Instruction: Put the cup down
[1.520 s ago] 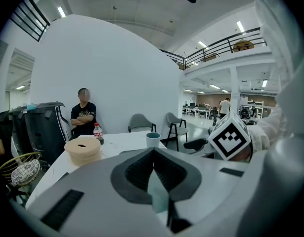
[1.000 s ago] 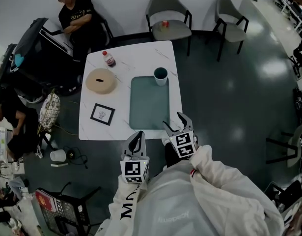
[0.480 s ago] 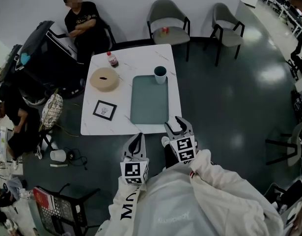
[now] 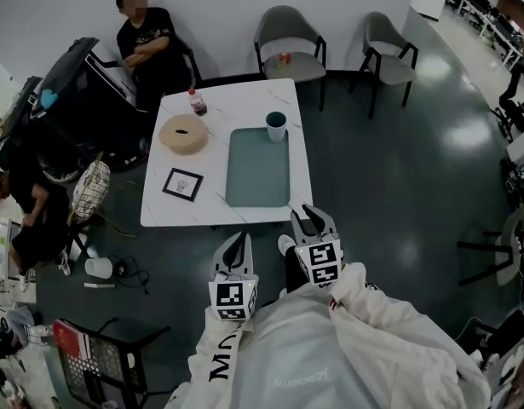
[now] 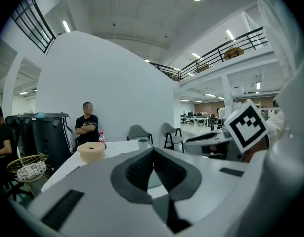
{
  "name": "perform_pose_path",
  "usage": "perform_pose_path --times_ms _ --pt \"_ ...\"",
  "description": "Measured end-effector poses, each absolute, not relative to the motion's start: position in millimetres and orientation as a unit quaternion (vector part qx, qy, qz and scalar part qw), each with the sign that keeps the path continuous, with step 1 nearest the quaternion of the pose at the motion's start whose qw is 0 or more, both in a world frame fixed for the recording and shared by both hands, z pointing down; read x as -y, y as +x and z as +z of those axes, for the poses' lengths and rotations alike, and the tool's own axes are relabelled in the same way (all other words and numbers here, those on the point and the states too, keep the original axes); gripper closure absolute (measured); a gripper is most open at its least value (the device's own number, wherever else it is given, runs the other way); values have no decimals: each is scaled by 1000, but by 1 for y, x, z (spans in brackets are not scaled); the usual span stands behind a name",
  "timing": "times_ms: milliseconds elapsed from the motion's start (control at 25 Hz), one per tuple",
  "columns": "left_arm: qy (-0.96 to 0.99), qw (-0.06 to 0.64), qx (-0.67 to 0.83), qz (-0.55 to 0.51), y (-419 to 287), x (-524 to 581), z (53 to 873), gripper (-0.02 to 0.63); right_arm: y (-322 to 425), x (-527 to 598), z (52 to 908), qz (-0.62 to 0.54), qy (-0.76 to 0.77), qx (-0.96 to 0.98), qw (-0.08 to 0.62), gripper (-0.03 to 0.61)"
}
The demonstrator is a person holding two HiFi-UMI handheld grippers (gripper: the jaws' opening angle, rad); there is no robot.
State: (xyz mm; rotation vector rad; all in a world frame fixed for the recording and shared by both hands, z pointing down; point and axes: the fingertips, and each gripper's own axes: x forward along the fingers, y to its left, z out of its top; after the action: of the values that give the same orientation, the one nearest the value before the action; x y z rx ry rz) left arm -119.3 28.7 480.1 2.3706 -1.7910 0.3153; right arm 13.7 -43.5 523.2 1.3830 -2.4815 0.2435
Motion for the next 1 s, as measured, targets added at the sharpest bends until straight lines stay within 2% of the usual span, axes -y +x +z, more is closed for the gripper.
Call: perform_pose_path --times_ms 200,280,840,1000 --pt "791 76 598 102 -117 -51 478 603 18 22 515 78 485 859 143 509" --pt "791 77 598 100 -116 -56 477 603 19 16 511 75 487 859 139 547" --pt "796 80 593 93 -105 -81 472 603 29 -18 495 70 482 861 147 572" --pt "796 82 593 94 -104 -84 471 603 26 -26 491 86 466 871 131 572"
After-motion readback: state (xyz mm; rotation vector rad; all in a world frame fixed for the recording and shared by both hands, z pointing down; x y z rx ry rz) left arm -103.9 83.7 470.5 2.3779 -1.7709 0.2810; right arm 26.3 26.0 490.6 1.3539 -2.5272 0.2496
